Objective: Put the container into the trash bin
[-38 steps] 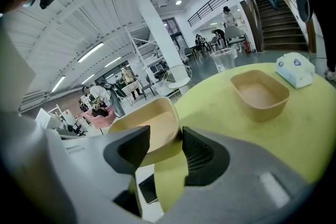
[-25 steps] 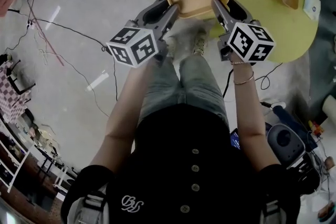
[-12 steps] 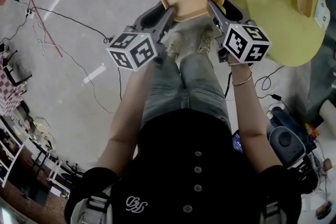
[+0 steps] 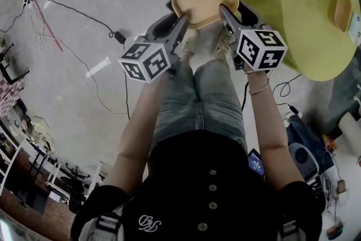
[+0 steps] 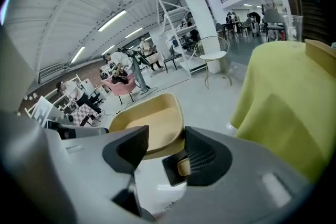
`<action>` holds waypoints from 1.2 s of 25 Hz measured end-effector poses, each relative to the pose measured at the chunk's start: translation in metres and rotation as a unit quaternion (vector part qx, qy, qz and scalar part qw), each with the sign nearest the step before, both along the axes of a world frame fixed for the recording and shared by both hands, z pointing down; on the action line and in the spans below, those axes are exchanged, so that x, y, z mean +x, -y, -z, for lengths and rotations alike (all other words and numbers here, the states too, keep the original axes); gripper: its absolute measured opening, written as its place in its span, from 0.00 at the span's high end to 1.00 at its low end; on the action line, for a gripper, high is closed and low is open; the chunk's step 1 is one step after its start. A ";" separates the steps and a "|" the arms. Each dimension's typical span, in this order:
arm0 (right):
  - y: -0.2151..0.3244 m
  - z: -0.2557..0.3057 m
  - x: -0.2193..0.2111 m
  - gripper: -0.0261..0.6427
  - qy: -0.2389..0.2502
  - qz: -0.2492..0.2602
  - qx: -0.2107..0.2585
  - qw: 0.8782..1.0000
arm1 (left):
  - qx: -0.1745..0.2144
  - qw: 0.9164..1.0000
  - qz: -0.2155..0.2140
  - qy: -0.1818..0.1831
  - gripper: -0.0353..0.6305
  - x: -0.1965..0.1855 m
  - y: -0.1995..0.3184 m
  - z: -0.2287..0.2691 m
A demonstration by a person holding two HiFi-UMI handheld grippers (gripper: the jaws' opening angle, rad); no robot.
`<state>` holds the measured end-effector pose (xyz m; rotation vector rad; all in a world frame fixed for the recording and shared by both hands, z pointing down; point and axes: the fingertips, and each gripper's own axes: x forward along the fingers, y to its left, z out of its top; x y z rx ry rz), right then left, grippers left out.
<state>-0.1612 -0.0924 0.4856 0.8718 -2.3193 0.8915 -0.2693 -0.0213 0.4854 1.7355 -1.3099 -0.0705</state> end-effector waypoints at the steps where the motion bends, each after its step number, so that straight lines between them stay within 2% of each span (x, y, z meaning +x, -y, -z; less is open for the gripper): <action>1: 0.000 -0.006 0.000 0.66 -0.004 0.006 -0.003 1.000 | -0.006 1.000 -0.001 -0.001 0.77 0.002 -0.002 -0.006; 9: 0.000 -0.051 0.003 0.65 -0.027 0.032 -0.026 0.999 | -0.047 0.999 0.009 0.005 0.77 0.012 -0.009 -0.054; 15: -0.001 -0.071 0.003 0.64 -0.035 0.059 -0.039 0.997 | -0.062 0.998 0.023 0.006 0.77 0.017 -0.015 -0.076; 20: 0.005 -0.074 -0.002 0.64 -0.031 0.057 -0.035 0.997 | -0.057 0.998 0.035 0.013 0.77 0.014 -0.012 -0.079; 24: 0.013 -0.076 -0.003 0.60 -0.033 0.040 -0.028 0.998 | -0.051 0.997 0.043 0.031 0.73 0.002 -0.008 -0.079; 30: 0.015 -0.071 -0.009 0.60 -0.025 0.031 -0.025 0.999 | -0.050 0.998 0.039 0.027 0.72 -0.011 -0.006 -0.080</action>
